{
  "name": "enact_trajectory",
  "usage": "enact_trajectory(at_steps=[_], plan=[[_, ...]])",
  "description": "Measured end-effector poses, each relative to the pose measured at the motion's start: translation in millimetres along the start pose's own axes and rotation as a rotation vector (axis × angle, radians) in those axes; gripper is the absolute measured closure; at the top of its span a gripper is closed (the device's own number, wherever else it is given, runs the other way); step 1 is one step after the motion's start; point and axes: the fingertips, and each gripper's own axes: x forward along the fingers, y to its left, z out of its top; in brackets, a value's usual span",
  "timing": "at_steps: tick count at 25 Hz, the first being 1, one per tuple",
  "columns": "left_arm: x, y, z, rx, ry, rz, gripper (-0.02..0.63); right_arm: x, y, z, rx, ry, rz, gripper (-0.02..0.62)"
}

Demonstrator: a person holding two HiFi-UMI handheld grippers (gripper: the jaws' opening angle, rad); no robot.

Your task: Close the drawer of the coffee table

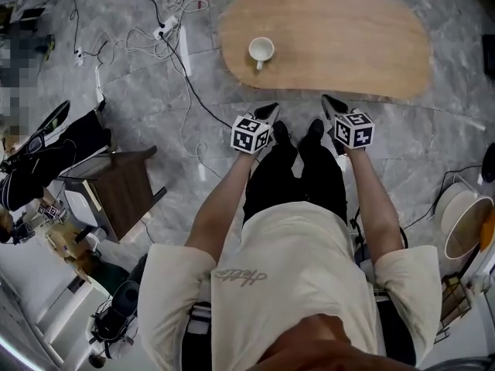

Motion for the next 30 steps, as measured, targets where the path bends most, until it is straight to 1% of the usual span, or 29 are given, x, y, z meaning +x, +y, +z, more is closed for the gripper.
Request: enact_trajectory(at_steps=[4, 8, 11, 13, 17, 21, 26, 30], plan=[[-38, -13, 26, 0.044, -0.042, 0.003, 0.601, -26, 37, 28, -0.024, -0.042, 0.067, 0.601], [-69, -28, 61, 0.094, -0.087, -0.011, 0.601, -52, 59, 62, -0.093, -0.075, 0.086, 0.601], [-91, -42, 85, 0.104, -0.115, -0.038, 0.601, -79, 89, 86, -0.083, -0.138, 0.173, 0.601], [-106, -46, 105, 0.110, -0.144, -0.039, 0.601, -93, 108, 105, -0.097, -0.168, 0.208, 0.601], [-149, -50, 147, 0.127, -0.216, -0.012, 0.601, -118, 144, 143, -0.200, -0.227, 0.197, 0.601], [-196, -57, 172, 0.121, -0.320, 0.005, 0.601, -138, 180, 156, -0.339, -0.266, 0.164, 0.601], [-245, -76, 201, 0.166, -0.422, 0.011, 0.601, -175, 230, 181, -0.423, -0.335, 0.221, 0.601], [-272, -89, 220, 0.208, -0.478, 0.012, 0.601, -204, 259, 204, -0.515, -0.408, 0.221, 0.601]])
